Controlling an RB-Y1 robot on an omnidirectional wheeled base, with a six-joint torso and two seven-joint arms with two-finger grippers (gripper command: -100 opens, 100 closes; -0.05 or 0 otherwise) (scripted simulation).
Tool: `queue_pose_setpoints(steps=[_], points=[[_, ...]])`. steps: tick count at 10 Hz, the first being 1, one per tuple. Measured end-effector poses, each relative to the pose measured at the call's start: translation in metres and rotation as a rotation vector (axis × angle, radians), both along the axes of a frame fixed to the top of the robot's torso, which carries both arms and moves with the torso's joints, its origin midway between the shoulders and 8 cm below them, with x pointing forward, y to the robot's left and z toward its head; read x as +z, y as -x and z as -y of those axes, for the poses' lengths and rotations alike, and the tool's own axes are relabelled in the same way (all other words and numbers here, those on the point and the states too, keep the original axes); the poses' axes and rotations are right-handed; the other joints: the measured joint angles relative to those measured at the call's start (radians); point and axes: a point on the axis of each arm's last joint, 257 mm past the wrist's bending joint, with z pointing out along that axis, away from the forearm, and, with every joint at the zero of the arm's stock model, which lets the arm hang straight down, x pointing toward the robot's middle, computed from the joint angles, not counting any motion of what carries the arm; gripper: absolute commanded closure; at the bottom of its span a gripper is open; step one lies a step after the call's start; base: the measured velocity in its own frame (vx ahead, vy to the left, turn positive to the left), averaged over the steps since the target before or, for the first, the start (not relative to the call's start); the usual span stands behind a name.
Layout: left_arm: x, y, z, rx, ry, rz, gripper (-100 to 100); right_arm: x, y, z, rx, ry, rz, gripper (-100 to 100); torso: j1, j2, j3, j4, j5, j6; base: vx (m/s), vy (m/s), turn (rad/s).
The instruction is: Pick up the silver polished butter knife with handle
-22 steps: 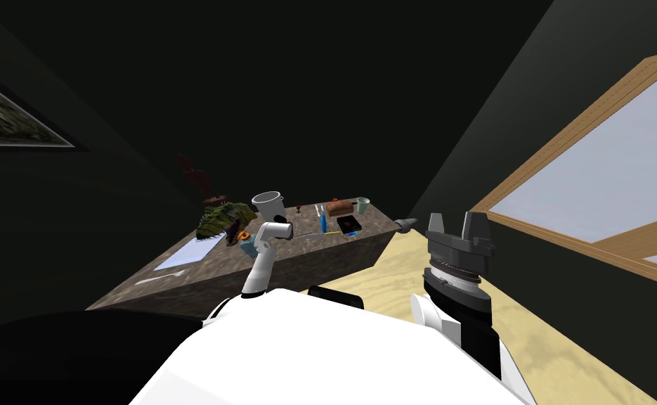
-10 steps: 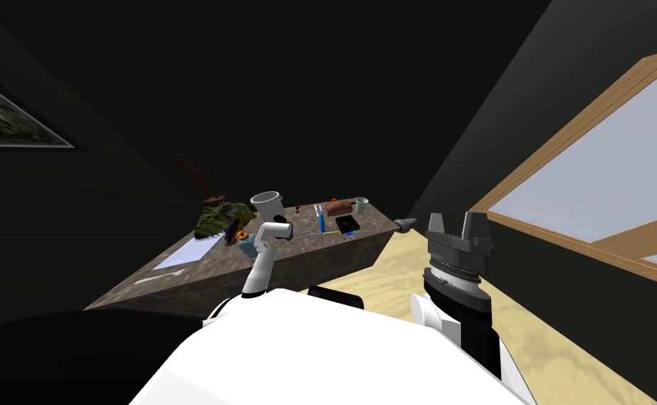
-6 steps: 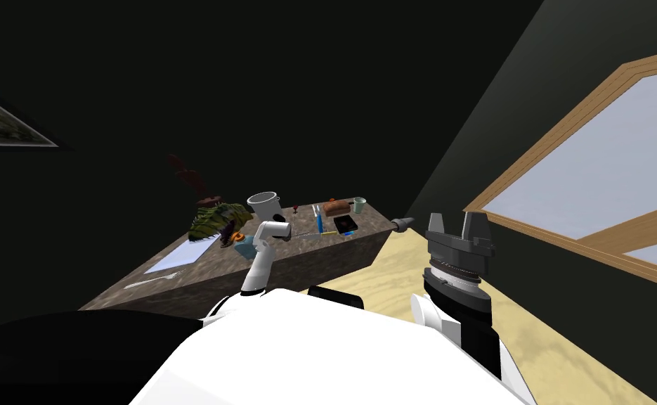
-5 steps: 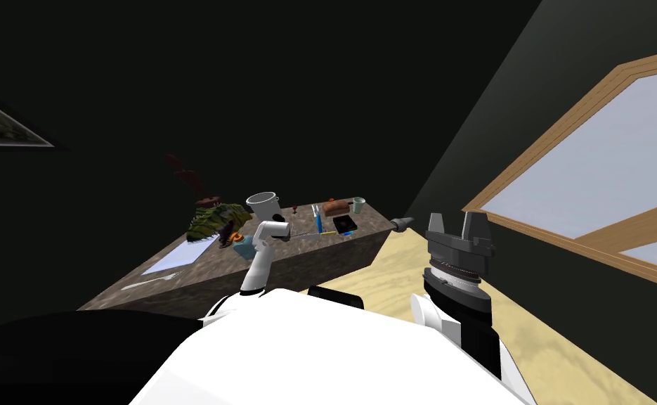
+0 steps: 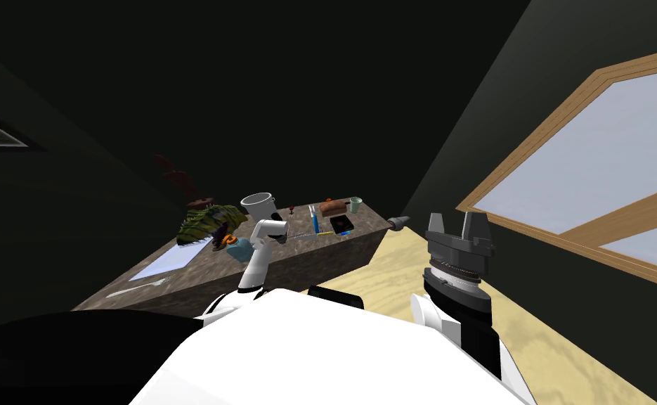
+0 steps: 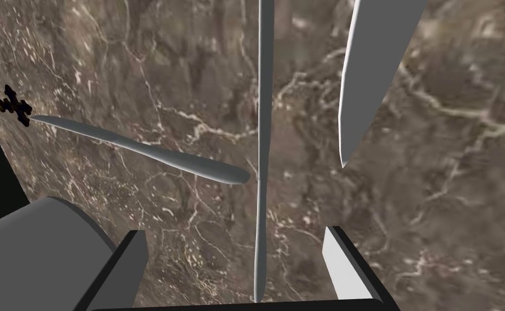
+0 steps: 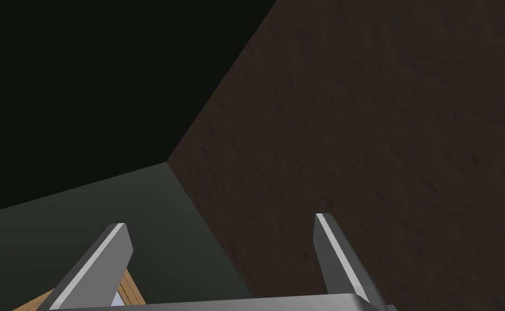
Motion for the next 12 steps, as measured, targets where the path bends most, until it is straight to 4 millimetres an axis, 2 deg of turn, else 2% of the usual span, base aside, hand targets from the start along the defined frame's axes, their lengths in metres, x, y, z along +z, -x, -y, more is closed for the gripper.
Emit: queue_pose_setpoints(steps=[5,6,7,12], points=[[-0.002,0.019,-0.022,0.045,-0.016,-0.088,-100,0.000,0.000,0.000,0.000,0.000,0.000,0,0.000,-0.001,0.000,0.000,0.000,0.000,0.012,-0.027,-0.038],[-0.002,0.019,-0.022,0.046,-0.016,-0.092,0,0.000,0.000,0.000,0.000,0.000,0.000,0,0.001,0.000,0.000,0.000,0.000,0.000,0.000,0.000,0.000],[-0.002,0.019,-0.022,0.046,-0.016,-0.091,-100,0.000,0.000,0.000,0.000,0.000,0.000,0,0.001,0.000,0.000,0.000,0.000,0.000,-0.041,0.003,-0.122],[-0.004,0.006,-0.052,0.106,-0.023,-0.082,-100,0.000,0.000,0.000,0.000,0.000,0.000,0,0.001,-0.001,0.000,0.000,0.000,0.000,0.003,-0.013,-0.051]])
